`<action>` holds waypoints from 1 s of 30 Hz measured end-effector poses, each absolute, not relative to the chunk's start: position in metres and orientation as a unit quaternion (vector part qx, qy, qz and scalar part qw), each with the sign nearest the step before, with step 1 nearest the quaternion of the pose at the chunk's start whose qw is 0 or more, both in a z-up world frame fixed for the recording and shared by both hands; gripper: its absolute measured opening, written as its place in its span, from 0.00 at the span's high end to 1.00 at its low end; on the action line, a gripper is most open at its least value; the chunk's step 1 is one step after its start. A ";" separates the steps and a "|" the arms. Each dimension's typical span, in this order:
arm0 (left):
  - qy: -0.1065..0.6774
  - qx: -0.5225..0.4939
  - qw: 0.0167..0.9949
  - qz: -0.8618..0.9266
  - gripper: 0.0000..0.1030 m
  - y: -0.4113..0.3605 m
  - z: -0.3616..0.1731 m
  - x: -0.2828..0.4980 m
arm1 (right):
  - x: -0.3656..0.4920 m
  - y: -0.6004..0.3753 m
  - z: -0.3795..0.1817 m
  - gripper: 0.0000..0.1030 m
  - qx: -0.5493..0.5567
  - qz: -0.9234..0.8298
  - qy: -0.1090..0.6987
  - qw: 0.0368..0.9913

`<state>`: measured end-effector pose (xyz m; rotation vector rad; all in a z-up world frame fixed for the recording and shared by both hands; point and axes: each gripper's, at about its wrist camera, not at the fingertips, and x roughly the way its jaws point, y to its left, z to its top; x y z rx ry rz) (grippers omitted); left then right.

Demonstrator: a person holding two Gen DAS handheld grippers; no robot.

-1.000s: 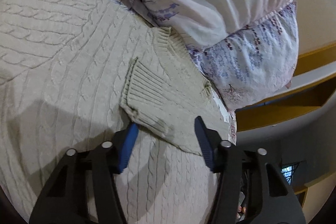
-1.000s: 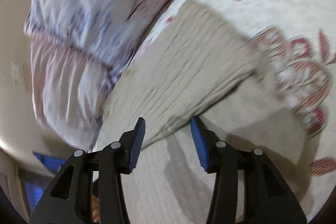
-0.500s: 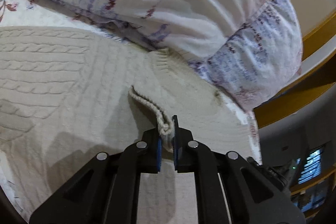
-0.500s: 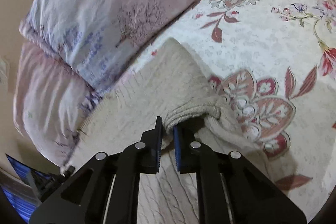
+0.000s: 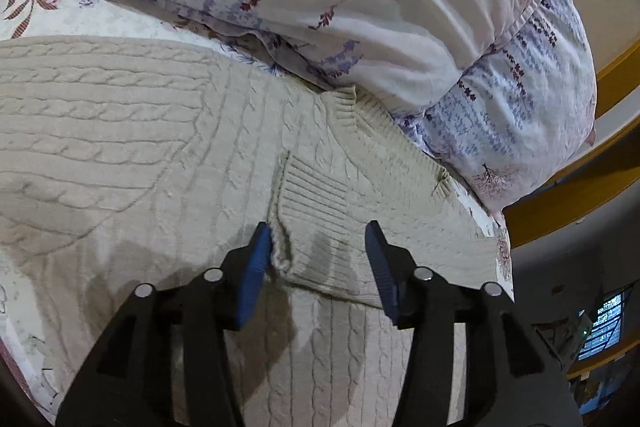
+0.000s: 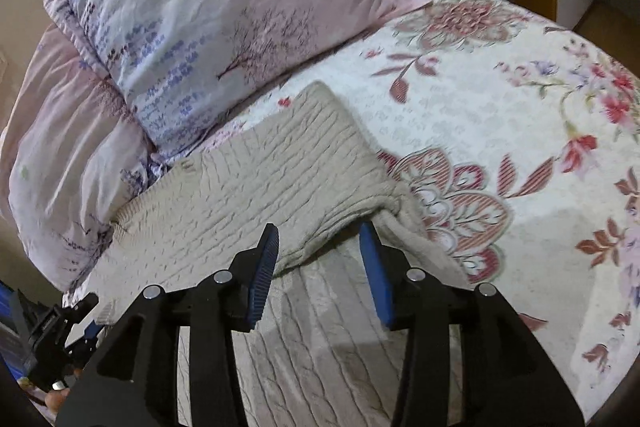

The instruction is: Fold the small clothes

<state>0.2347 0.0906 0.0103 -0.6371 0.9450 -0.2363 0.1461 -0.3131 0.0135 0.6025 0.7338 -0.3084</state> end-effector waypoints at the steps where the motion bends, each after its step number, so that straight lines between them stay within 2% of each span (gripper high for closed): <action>1: 0.446 -0.304 0.835 -0.110 0.51 0.093 0.011 0.233 | 0.143 -0.315 0.015 0.57 0.293 -0.154 0.345 0.878; 7: 0.438 -0.314 0.835 -0.107 0.50 0.103 0.015 0.225 | 0.139 -0.311 0.034 0.57 0.267 -0.160 0.316 0.896; 18: 0.398 -0.341 0.847 -0.088 0.45 0.159 0.038 0.184 | 0.202 -0.200 0.034 0.57 0.139 0.008 0.407 0.903; 27: 0.338 -0.368 0.866 -0.015 0.42 0.251 0.052 0.121 | 0.235 -0.125 0.015 0.57 0.031 0.041 0.419 0.906; 30: 0.329 -0.383 0.863 0.013 0.42 0.279 0.050 0.110 | 0.242 -0.113 0.002 0.49 0.007 0.040 0.434 0.900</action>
